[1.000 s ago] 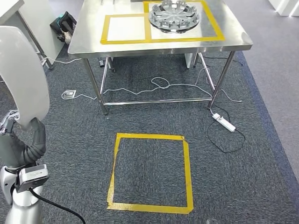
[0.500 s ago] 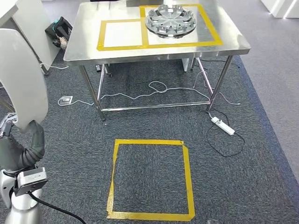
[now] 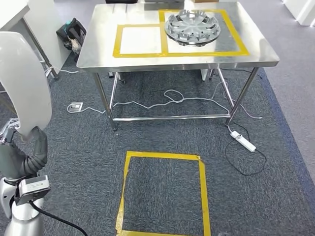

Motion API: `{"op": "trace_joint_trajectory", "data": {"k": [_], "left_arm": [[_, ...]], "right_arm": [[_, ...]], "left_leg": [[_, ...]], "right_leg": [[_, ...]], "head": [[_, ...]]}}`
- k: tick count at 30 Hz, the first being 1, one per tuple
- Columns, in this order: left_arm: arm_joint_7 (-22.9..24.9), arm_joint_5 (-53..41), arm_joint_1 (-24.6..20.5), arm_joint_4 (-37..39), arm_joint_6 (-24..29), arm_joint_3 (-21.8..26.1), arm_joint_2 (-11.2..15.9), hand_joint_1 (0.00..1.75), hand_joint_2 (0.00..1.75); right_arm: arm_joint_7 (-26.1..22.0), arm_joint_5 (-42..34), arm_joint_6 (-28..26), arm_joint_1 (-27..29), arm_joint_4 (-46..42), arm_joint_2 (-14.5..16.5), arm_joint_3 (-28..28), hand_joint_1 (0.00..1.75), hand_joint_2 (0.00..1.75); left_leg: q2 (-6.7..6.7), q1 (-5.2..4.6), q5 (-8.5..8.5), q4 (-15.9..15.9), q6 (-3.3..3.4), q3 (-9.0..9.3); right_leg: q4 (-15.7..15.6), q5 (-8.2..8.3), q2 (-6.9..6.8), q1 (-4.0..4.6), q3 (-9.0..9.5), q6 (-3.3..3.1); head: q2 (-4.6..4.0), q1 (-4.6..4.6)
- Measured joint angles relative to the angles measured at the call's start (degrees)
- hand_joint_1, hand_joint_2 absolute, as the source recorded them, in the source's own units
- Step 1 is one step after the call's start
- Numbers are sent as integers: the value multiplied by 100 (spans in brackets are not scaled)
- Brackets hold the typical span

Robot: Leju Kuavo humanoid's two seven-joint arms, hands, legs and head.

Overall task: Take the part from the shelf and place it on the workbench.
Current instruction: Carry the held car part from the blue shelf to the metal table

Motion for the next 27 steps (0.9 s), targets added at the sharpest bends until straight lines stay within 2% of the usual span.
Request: {"op": "trace_joint_trajectory", "data": {"k": [2,4,6,8,9,10,11,12,13,14,15,16,18,19,20,23,24,25,26,27], "left_arm": [[-1,1,0,-6,-9,2,2,175,175],[-2,3,-9,-15,-11,2,8,175,175],[-2,9,-24,-20,-12,-2,13,175,175],[-2,13,-23,-20,-13,-5,16,175,175],[-2,14,-19,-20,-14,-5,19,175,175],[-2,14,-19,-20,-14,-4,22,175,175],[-2,15,-18,-20,-15,-3,26,175,175],[-2,16,-17,-20,-15,0,32,175,175],[-2,21,-15,-20,-15,6,41,175,175],[-5,31,-9,-21,-15,13,52,175,175],[-10,45,7,-26,-16,20,61,175,175],[-16,61,28,-34,-16,29,68,175,175],[-31,82,66,-54,-20,57,81,175,175],[-36,86,74,-65,-21,72,88,175,175],[-40,90,77,-74,-22,84,94,175,175],[-52,117,117,-92,-26,112,99,175,175],[-61,132,141,-95,-35,127,101,175,175],[-71,144,162,-97,-50,142,101,175,175],[-81,154,175,-102,-69,156,102,175,175],[-92,162,179,-110,-96,170,102,175,175]], "right_arm": [[1,-2,0,3,0,5,0,0,0],[1,-2,0,6,0,15,0,0,0],[-1,-2,1,-7,0,19,0,0,0],[-2,-3,2,-10,0,20,0,0,0],[-1,-3,2,-4,0,21,0,0,0],[-1,-3,2,2,0,21,0,0,0],[-1,-2,3,6,0,23,1,0,0],[-1,3,4,7,0,28,2,0,0],[-1,12,5,2,0,33,3,0,0],[0,24,6,-6,0,38,4,0,0],[2,34,4,-13,0,41,6,0,0],[6,43,0,-18,0,44,7,0,0],[14,48,-10,-23,0,51,9,0,0],[17,49,-14,-32,0,55,10,0,0],[20,50,-16,-44,0,58,11,0,0],[20,66,-20,-65,0,75,14,0,0],[20,71,-23,-60,0,84,15,0,0],[21,73,-26,-53,0,92,16,0,0],[21,74,-29,-50,0,99,17,0,0],[21,74,-31,-51,0,102,19,0,0]], "left_leg": [[-1,-3,-11,16,-63,27],[11,-7,-8,241,-123,-48],[24,12,-162,834,-200,-397],[27,42,-445,1437,-261,-853],[29,52,-491,1549,-276,-997],[30,58,-401,1483,-285,-1049],[32,63,-169,1232,-292,-1005],[40,69,142,863,-298,-898],[53,70,357,497,-302,-784],[66,67,482,216,-280,-692],[74,63,526,62,-244,-647],[74,57,483,17,-196,-637],[57,72,502,5,-96,-601],[51,81,488,3,-58,-572],[49,88,470,2,-24,-541],[46,76,380,2,38,-470],[41,68,342,3,45,-430],[33,60,301,3,47,-376],[25,51,256,3,45,-309],[19,45,210,2,39,-240]], "right_leg": [[-46,-4,3,-1,71,-29],[-96,9,5,-41,171,-59],[-122,-42,7,-71,255,-84],[-125,-113,9,-82,312,-96],[-125,-150,11,-87,351,-96],[-125,-189,13,-94,399,-89],[-125,-231,15,-104,459,-77],[-126,-277,17,-114,518,-56],[-116,-325,22,-118,569,-27],[-111,-369,27,-115,597,10],[-113,-405,29,-107,597,46],[-101,-421,31,-96,607,83],[-79,-462,23,-90,622,141],[33,-491,18,-91,591,167],[250,-565,13,-93,470,187],[1337,-947,7,-94,-219,223],[1536,-996,8,-92,-389,220],[1537,-926,8,-90,-461,208],[1315,-727,8,-85,-420,183],[938,-449,8,-76,-298,148]], "head": [[0,-2],[0,-20],[0,-43],[0,-49],[0,-50],[0,-49],[0,-49],[0,-49],[0,-51],[0,-62],[0,-69],[0,-77],[0,-80],[0,-73],[0,-62],[0,-33],[0,-31],[0,-25],[0,-25],[0,-24]]}}
